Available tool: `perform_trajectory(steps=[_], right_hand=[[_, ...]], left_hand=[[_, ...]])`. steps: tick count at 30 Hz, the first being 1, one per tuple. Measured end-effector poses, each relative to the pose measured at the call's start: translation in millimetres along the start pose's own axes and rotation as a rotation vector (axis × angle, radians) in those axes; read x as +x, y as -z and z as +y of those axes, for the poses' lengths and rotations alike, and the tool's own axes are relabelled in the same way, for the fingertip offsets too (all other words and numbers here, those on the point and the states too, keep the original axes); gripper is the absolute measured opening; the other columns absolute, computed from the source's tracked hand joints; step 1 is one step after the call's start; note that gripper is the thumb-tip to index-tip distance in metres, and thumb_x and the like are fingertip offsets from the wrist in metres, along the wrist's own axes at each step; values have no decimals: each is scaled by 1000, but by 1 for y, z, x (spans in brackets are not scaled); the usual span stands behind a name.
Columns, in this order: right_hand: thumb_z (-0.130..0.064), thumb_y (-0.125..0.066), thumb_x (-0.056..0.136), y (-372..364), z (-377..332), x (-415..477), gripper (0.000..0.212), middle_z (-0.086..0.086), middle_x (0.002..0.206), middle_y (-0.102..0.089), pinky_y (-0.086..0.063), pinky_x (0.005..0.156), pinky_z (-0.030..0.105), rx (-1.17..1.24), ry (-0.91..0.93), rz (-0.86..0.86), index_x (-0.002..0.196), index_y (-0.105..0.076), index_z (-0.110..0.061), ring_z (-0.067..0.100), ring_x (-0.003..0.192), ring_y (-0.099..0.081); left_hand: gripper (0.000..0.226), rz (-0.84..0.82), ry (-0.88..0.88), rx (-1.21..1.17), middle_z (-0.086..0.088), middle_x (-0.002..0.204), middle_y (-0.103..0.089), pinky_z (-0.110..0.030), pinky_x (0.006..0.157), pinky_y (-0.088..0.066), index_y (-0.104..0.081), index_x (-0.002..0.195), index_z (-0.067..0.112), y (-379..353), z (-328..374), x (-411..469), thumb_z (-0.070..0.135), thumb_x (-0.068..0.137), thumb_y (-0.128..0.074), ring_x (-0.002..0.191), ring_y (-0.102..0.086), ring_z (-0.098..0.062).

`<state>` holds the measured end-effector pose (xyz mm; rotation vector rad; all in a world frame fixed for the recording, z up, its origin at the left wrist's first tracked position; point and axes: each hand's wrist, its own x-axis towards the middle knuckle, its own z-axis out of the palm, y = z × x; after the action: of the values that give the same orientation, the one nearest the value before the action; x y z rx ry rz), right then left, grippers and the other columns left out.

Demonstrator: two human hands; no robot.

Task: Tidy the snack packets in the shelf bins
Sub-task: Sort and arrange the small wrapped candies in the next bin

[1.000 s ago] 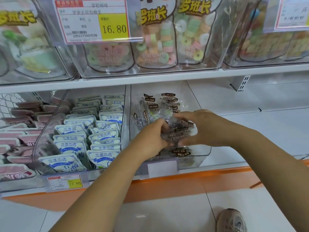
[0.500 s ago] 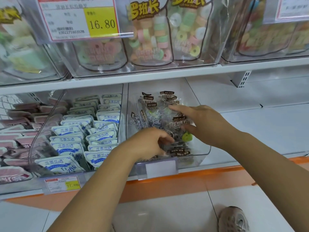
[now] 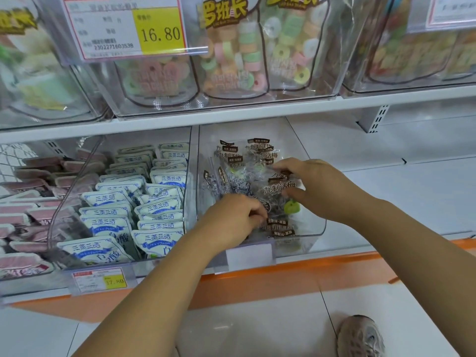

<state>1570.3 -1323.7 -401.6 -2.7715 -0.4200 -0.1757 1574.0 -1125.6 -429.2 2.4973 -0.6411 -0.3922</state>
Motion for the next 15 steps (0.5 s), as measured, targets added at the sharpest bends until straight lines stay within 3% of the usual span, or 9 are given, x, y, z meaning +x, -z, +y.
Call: perform_trajectory(steps=[2, 7, 10, 11, 13, 15], right_hand=[[-25, -64, 89, 4, 3, 1, 43, -3, 110, -67, -47, 88, 35, 54, 27, 30, 130, -52, -29, 20, 100, -59], [-23, -67, 87, 11, 10, 5, 40, -11, 119, -63, -37, 83, 20, 137, 70, 38, 126, -58, -34, 3, 94, -51], [-35, -66, 86, 10, 12, 7, 43, -11, 124, -61, -40, 97, 28, 112, 72, -90, 127, -54, -44, 11, 109, -55], [-42, -63, 86, 11, 12, 6, 45, -13, 128, -59, -37, 104, 30, 96, 71, -131, 129, -52, -47, 11, 115, -53], [-57, -54, 85, 16, 10, 3, 48, -16, 136, -53, -20, 116, 28, 70, 54, -211, 132, -45, -52, 6, 126, -45], [-60, -49, 86, 17, 5, -4, 48, -19, 138, -51, -1, 118, 24, 4, 62, -248, 133, -41, -54, -1, 128, -42]], left_hand=[[12, 32, 13, -117, 14, 89, -65, -29, 73, -52, -66, 99, 28, 5, 3, -1, 24, 95, -56, 77, -64, -8], [14, 92, 82, -383, 8, 90, -67, -38, 73, -58, -62, 92, 28, 5, 10, -2, 19, 97, -53, 67, -70, -5], [9, 58, 97, -398, 10, 91, -68, -36, 75, -58, -64, 94, 30, 4, 9, -4, 24, 94, -59, 71, -70, -6], [6, 41, 97, -362, 12, 93, -68, -32, 78, -56, -66, 96, 31, 6, 8, -5, 30, 91, -63, 78, -69, -6], [23, 29, 107, -238, 16, 99, -64, -26, 81, -51, -65, 100, 33, 5, 6, -9, 44, 81, -71, 89, -63, -6], [40, 108, 139, -164, 12, 105, -54, -27, 78, -49, -55, 99, 31, 2, 6, -13, 51, 71, -76, 90, -57, -7]])
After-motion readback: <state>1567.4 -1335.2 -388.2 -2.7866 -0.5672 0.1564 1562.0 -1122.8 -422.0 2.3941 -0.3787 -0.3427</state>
